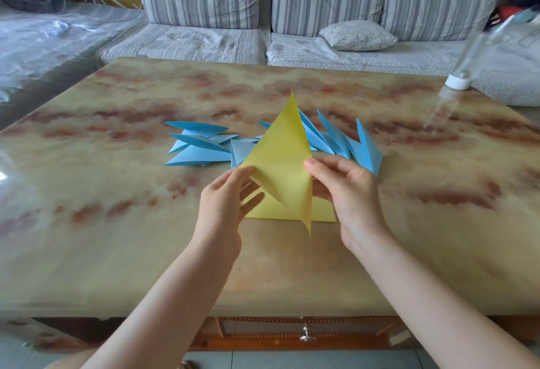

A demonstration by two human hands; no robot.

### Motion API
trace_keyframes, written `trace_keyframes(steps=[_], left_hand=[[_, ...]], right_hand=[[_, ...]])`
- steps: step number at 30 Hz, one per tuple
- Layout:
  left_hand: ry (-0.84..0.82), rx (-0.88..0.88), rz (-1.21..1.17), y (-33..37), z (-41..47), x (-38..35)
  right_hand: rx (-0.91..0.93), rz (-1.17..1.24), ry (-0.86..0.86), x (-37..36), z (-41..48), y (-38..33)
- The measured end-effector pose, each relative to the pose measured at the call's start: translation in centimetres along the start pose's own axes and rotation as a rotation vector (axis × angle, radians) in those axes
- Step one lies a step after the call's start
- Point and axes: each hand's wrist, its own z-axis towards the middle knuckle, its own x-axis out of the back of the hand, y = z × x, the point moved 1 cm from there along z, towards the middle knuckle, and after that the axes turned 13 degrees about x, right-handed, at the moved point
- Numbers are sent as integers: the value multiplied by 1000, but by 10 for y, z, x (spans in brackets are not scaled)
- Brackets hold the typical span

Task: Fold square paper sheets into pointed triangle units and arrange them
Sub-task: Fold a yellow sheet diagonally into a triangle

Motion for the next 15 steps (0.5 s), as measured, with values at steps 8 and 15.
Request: trace_keyframes(steps=[8,15], left_hand=[[56,-1368,1091,34,-7,5],[-142,-1226,1431,31,10,13]], right_hand=[[57,-241,-360,1,4,-10],[101,-407,-605,1,5,-11]])
